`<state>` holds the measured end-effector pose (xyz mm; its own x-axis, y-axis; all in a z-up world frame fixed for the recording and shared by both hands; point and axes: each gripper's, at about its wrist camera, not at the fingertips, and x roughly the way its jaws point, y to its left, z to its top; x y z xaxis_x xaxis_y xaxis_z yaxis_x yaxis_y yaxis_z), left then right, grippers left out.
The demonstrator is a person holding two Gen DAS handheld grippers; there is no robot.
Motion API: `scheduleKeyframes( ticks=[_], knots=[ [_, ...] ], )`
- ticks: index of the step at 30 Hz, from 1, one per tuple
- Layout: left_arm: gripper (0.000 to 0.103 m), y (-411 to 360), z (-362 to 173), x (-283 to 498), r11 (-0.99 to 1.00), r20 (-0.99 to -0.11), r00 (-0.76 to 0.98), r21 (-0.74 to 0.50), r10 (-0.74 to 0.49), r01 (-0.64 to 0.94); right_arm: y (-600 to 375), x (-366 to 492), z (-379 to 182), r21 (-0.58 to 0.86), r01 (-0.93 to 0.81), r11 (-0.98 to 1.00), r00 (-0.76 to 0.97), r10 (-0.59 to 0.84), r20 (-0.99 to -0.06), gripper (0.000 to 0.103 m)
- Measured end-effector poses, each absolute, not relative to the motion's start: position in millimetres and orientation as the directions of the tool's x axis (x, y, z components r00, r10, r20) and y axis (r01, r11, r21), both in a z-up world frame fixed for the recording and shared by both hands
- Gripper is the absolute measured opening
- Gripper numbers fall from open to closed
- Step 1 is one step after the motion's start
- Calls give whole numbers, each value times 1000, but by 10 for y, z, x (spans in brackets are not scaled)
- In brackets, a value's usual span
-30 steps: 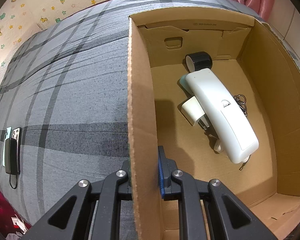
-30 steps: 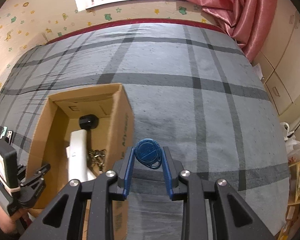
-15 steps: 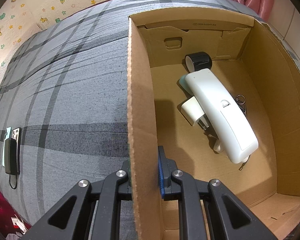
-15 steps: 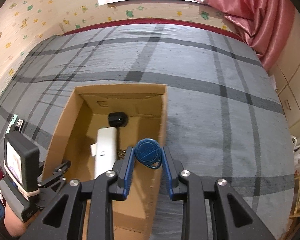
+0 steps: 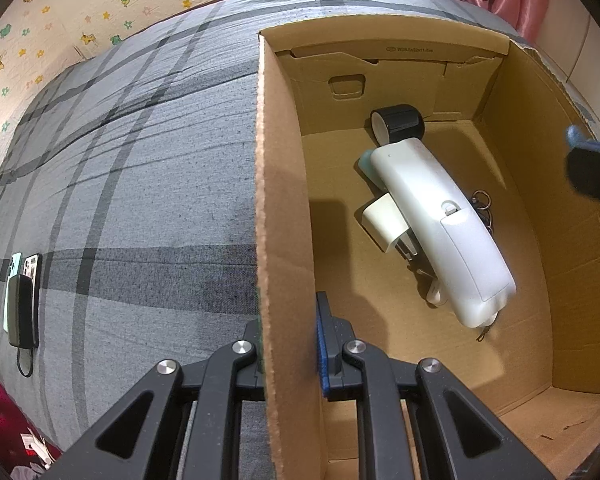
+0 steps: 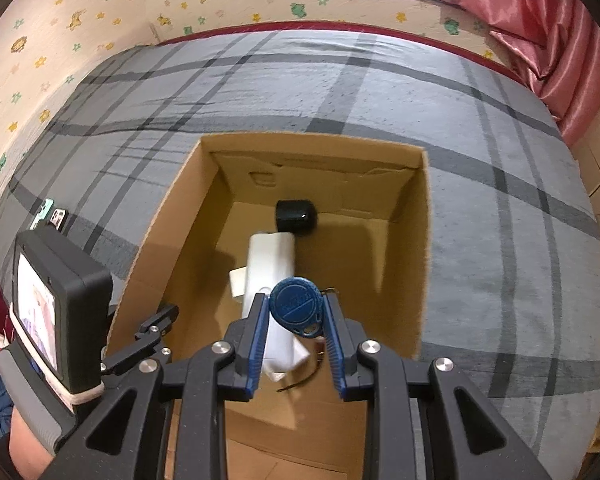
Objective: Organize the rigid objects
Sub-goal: 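Lift the blue tag with the right gripper and carry it over the box, then lower the blue tag into the box and open the right gripper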
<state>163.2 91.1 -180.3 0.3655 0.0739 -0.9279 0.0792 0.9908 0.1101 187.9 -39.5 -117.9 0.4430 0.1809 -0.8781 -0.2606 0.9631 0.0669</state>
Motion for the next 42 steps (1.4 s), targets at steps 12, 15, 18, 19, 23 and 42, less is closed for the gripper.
scheduleKeyframes(
  ticks=[12, 15, 18, 19, 23, 42],
  knots=[
    [15, 915, -1808, 1636, 991, -928, 366, 110, 74, 78, -182, 1861, -1522, 84, -263, 961, 399, 188, -898, 29],
    [15, 916, -1809, 1638, 990, -927, 366, 113, 76, 79, -164, 1857, -1610, 84, -259, 962, 387, 183, -904, 29],
    [15, 915, -1811, 1642, 991, -928, 365, 112, 76, 79, -171, 1858, -1662, 90, -249, 964, 379, 183, -907, 29],
    [15, 914, -1813, 1639, 991, -928, 366, 113, 76, 79, -174, 1863, -1668, 90, -248, 965, 378, 182, -908, 29],
    [15, 921, -1813, 1637, 991, -928, 366, 112, 76, 79, -184, 1870, -1662, 87, -246, 965, 379, 179, -908, 29],
    [15, 927, -1822, 1639, 991, -929, 364, 109, 74, 76, -236, 1804, -1478, 73, -233, 970, 436, 172, -883, 56]
  ],
)
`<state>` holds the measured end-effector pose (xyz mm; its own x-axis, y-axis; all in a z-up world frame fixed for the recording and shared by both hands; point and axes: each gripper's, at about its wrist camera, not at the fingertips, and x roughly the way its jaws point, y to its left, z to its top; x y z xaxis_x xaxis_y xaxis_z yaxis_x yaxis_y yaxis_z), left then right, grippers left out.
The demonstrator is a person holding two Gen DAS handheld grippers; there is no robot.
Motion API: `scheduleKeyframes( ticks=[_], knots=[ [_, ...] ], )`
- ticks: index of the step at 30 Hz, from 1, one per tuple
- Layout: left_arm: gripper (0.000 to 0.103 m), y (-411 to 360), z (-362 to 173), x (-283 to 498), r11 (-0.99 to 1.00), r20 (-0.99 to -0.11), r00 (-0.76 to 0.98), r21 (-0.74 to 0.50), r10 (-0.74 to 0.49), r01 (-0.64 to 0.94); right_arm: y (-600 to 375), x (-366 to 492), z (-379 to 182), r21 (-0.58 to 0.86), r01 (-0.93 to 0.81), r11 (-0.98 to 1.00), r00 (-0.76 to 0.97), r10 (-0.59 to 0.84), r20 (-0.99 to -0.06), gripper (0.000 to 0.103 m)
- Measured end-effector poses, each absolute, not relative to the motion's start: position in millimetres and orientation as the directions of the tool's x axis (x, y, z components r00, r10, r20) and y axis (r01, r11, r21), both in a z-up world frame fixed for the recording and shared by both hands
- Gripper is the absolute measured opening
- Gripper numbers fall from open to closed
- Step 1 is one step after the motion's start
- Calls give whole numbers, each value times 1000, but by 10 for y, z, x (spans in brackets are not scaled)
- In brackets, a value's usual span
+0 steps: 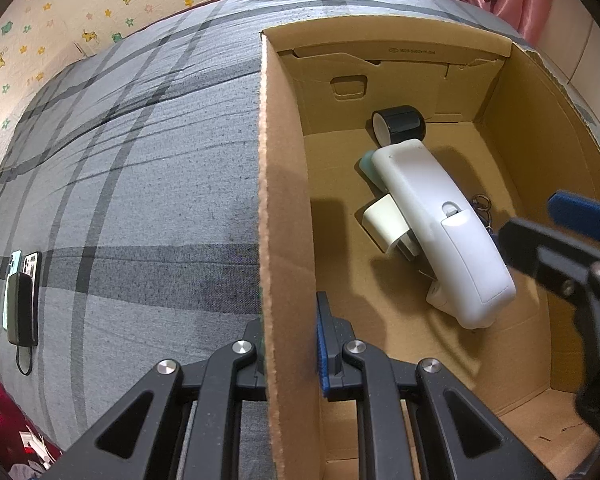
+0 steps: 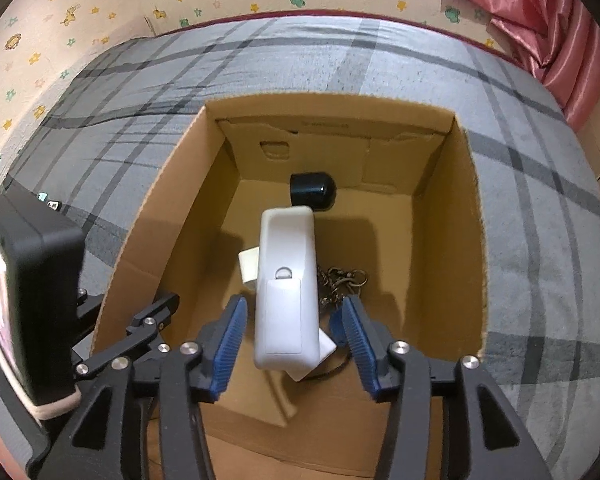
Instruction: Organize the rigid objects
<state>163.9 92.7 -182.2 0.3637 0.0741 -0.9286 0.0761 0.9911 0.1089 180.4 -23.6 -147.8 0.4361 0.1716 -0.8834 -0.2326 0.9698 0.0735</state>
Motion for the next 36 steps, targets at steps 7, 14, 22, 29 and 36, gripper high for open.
scheduleKeyframes(
  ticks=[7, 14, 22, 29, 36],
  knots=[
    [15, 922, -1814, 1643, 991, -929, 363, 109, 74, 76, -397, 1762, -1264, 64, -178, 982, 477, 143, -867, 91],
    [15, 917, -1812, 1640, 991, -929, 362, 110, 75, 77, -611, 1649, -1118, 19, -125, 992, 507, 81, -858, 102],
    [15, 878, -1801, 1626, 989, -926, 366, 126, 89, 78, -800, 1584, -1039, 7, -91, 996, 524, 54, -850, 103],
    [22, 853, -1683, 1584, 989, -914, 394, 131, 97, 62, -839, 1562, -1051, -3, -104, 995, 514, 51, -856, 103],
    [92, 825, -1292, 1381, 994, -882, 464, 111, 87, 25, -969, 1469, -950, 5, -78, 997, 542, 46, -839, 103]
  ],
)
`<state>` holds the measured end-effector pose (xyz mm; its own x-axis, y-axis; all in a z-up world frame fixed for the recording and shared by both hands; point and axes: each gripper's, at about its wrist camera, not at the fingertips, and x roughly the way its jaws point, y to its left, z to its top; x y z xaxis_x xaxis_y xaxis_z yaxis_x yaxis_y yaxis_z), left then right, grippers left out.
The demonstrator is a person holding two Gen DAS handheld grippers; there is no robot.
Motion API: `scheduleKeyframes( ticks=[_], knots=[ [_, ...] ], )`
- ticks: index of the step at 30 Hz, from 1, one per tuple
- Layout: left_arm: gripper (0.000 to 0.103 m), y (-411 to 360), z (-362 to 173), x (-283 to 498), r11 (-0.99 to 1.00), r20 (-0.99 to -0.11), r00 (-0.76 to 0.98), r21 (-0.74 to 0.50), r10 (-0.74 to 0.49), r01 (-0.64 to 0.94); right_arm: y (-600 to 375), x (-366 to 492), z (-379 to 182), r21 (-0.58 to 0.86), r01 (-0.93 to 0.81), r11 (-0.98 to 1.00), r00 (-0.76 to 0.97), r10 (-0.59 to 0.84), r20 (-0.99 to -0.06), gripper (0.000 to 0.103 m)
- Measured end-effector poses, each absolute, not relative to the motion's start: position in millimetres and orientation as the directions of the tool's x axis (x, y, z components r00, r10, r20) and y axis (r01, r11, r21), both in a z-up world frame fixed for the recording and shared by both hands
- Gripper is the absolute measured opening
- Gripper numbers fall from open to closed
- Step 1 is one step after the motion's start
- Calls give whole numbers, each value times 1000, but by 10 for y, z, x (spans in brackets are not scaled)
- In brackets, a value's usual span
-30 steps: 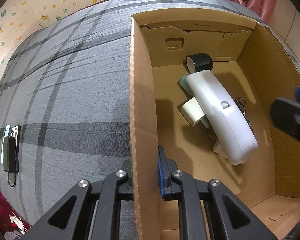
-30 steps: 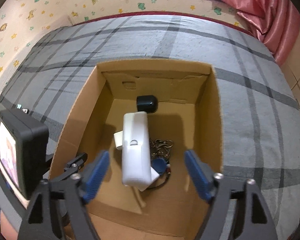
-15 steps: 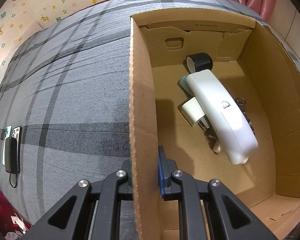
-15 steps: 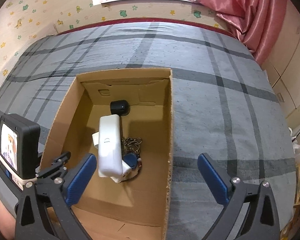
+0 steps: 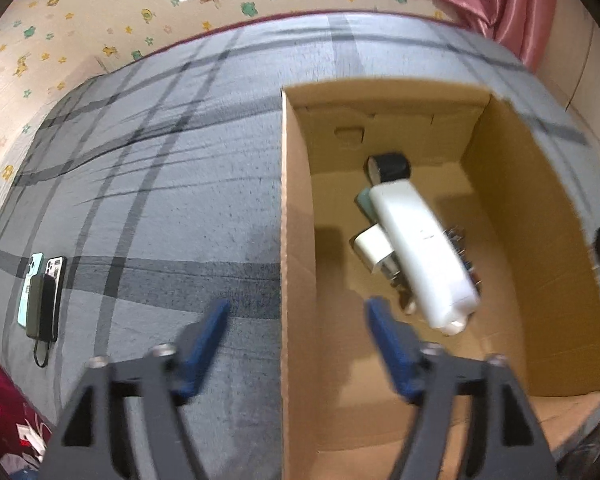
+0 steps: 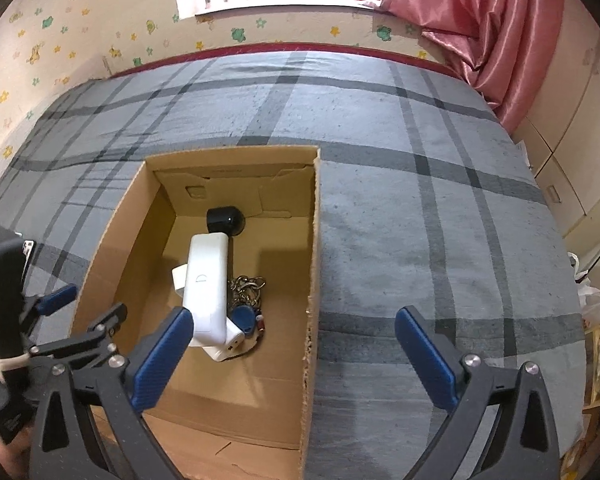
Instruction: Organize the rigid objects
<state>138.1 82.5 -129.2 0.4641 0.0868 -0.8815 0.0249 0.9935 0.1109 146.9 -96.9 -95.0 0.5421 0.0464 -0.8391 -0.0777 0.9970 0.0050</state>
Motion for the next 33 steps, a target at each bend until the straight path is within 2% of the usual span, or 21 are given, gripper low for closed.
scheduleKeyframes(
  ticks=[1, 2, 6, 13, 21, 33],
  knots=[
    [102, 823, -1245, 1358, 994, -876, 475, 103, 78, 26, -983, 1449, -926, 7, -78, 997, 545, 49, -837, 103],
    [103, 805, -1195, 1326, 995, -872, 484, 96, 69, 31, -995, 1428, -903, 8, -79, 997, 550, 50, -834, 103],
    [103, 688, -995, 1147, 995, -864, 502, 70, 26, 67, -1020, 1305, -808, 4, -88, 996, 559, 53, -827, 103],
    [103, 512, -757, 810, 987, -836, 547, 127, 51, 101, -1096, 1081, -597, 6, -99, 995, 586, 63, -808, 103],
    [103, 496, -525, 544, 989, -801, 590, 146, 105, 21, -1197, 804, -382, 20, -88, 996, 622, 70, -780, 103],
    [103, 358, -310, 108, 995, -776, 628, 95, 54, 32, -1310, 320, -182, 2, -73, 997, 674, 51, -737, 103]
  ],
)
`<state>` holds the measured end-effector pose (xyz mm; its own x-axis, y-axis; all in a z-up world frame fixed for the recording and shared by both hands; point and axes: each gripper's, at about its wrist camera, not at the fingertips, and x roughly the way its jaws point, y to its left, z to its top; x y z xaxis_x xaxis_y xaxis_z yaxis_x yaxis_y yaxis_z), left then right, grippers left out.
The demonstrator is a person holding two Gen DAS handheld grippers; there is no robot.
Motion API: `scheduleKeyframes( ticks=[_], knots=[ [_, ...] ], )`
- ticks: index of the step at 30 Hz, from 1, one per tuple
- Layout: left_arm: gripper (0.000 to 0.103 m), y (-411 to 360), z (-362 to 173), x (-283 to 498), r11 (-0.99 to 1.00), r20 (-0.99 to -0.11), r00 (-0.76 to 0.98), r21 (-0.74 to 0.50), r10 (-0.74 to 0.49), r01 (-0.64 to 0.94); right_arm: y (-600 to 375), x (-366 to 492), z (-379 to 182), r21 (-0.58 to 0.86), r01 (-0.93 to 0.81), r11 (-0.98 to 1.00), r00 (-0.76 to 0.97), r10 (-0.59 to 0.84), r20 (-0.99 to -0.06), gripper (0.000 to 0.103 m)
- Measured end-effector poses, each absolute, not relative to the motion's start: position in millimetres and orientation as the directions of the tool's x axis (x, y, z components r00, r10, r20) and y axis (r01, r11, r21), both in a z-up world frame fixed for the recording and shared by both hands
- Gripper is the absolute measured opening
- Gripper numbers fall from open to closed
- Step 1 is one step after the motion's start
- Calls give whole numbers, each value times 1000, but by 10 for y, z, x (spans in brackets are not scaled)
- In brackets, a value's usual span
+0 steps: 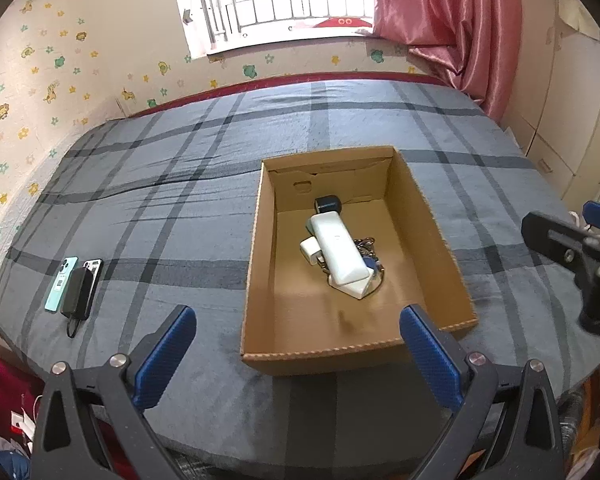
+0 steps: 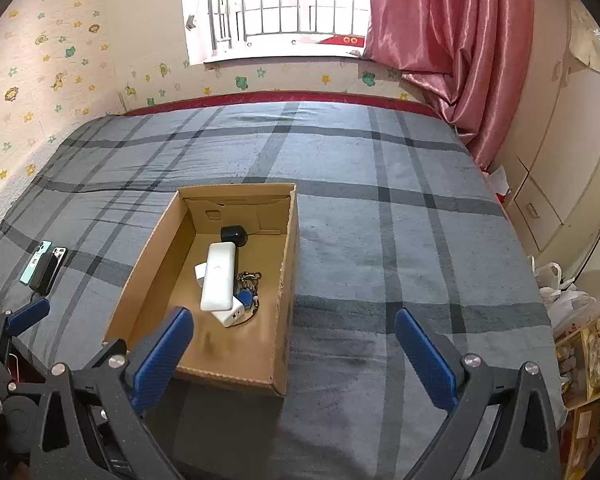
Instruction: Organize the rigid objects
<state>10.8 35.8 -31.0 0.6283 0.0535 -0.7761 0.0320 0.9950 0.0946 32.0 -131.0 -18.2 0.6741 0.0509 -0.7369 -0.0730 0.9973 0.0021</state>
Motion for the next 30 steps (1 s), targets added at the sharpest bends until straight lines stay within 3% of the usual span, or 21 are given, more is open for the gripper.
scheduleKeyframes(
  ticks=[30],
  knots=[
    [103, 183, -285, -130, 994, -776, 630, 82, 17, 74, -1305, 125, -286, -8, -79, 997, 651, 45, -758, 103]
  ],
)
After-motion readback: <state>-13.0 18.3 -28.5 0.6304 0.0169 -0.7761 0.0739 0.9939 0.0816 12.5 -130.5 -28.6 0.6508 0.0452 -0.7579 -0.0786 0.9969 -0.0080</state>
